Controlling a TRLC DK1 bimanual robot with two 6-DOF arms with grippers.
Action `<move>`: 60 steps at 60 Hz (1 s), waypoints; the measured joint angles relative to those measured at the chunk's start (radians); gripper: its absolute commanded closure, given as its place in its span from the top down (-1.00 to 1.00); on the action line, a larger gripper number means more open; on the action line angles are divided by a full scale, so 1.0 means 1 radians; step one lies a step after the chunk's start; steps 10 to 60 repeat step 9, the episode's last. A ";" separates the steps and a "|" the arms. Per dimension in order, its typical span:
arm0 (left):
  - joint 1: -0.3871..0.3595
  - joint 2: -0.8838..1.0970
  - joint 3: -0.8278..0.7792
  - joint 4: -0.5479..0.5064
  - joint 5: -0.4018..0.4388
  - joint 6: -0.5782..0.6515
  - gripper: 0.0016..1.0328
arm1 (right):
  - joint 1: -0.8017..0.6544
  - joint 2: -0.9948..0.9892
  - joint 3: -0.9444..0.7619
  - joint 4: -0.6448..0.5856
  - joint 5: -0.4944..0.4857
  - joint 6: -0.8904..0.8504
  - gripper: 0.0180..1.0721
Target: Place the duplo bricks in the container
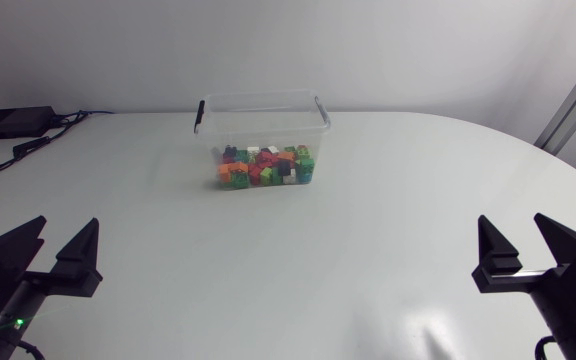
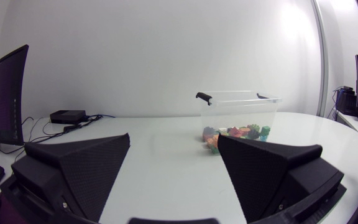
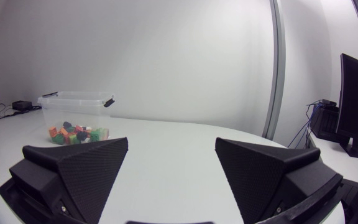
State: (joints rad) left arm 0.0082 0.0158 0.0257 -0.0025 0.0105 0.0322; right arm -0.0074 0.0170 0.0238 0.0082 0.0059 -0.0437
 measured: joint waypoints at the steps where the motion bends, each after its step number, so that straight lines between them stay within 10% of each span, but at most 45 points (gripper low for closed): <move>1: 0.000 -0.003 -0.003 0.000 -0.002 -0.004 0.89 | 0.000 -0.003 -0.002 -0.003 -0.002 0.004 0.93; 60: 0.000 -0.010 -0.006 0.000 -0.002 -0.007 0.89 | 0.000 -0.012 -0.005 -0.005 -0.003 0.015 0.93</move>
